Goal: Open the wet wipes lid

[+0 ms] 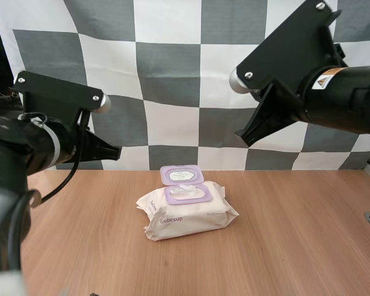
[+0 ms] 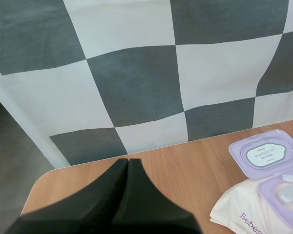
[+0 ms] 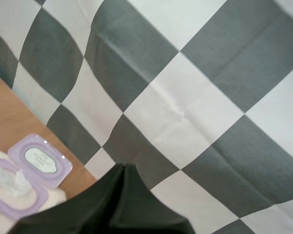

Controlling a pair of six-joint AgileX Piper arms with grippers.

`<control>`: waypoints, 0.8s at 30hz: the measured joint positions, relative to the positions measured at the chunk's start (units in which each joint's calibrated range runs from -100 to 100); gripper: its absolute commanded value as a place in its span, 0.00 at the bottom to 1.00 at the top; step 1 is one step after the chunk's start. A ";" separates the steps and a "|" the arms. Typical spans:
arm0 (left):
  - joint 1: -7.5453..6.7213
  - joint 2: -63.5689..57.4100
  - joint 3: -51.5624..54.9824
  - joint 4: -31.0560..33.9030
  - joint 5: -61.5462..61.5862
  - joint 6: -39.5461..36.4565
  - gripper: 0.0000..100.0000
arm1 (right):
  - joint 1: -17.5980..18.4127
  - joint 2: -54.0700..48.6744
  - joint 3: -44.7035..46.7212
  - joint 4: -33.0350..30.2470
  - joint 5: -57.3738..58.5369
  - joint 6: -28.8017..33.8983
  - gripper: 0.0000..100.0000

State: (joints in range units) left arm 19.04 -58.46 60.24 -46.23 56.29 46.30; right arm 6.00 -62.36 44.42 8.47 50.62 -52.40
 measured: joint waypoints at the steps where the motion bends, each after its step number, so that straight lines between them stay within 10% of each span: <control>1: -1.20 -2.00 1.31 1.82 -2.78 -1.56 0.00 | 0.00 -2.05 0.83 1.31 -2.35 0.39 0.00; 13: -14.12 -24.43 22.21 22.19 -19.84 -19.34 0.00 | -3.73 -24.15 22.17 16.18 -23.67 8.10 0.00; 24: -18.10 -38.85 39.64 41.11 -34.93 -36.17 0.00 | -4.91 -37.64 44.51 15.35 -23.42 -2.56 0.00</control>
State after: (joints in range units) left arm 0.93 -97.31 99.88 -5.13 21.36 10.13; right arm 1.09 -100.00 88.94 23.82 27.19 -54.96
